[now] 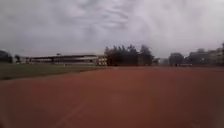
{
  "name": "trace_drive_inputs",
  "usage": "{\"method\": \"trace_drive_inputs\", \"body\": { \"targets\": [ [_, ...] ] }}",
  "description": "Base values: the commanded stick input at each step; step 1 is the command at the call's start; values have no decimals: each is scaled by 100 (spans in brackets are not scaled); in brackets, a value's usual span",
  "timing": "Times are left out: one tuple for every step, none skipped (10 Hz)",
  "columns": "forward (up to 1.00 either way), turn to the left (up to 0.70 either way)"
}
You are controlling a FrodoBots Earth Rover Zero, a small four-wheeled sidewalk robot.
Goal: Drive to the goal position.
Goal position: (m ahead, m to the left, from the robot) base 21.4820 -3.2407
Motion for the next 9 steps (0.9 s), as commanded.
{"method": "trace_drive_inputs", "body": {
  "targets": [
    [50,0],
    [50,0],
    [50,0],
    [50,0],
    [50,0],
    [50,0],
    [50,0],
    [50,0],
    [50,0]
  ]
}}
